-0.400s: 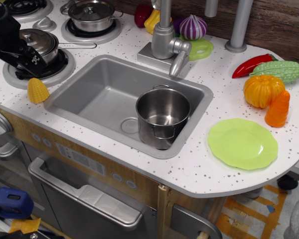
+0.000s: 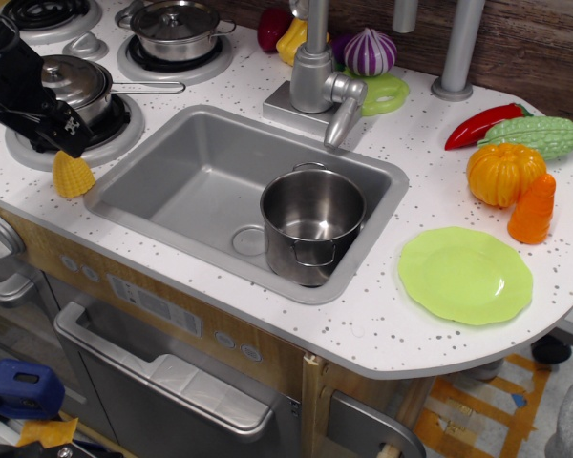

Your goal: Put corn in pot which is in sink

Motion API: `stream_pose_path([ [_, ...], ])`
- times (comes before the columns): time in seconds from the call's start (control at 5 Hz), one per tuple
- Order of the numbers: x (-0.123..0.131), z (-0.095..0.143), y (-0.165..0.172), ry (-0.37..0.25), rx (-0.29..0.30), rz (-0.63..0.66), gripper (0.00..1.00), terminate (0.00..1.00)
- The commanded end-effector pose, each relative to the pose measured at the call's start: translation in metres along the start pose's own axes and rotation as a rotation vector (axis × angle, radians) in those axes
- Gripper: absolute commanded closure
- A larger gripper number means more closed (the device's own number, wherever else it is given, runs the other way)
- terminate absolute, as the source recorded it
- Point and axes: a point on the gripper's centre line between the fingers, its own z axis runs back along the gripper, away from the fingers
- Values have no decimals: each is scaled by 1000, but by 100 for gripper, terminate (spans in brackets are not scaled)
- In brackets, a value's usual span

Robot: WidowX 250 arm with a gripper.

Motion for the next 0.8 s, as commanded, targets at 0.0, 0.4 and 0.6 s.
stream_pose_path([
  [0.0,7,0,8,-28,6,10,0,0],
  [0.4,4,-13,12,-34,-20,43,0,0],
  [0.6,1,-20,12,-46,-20,60,0,0],
])
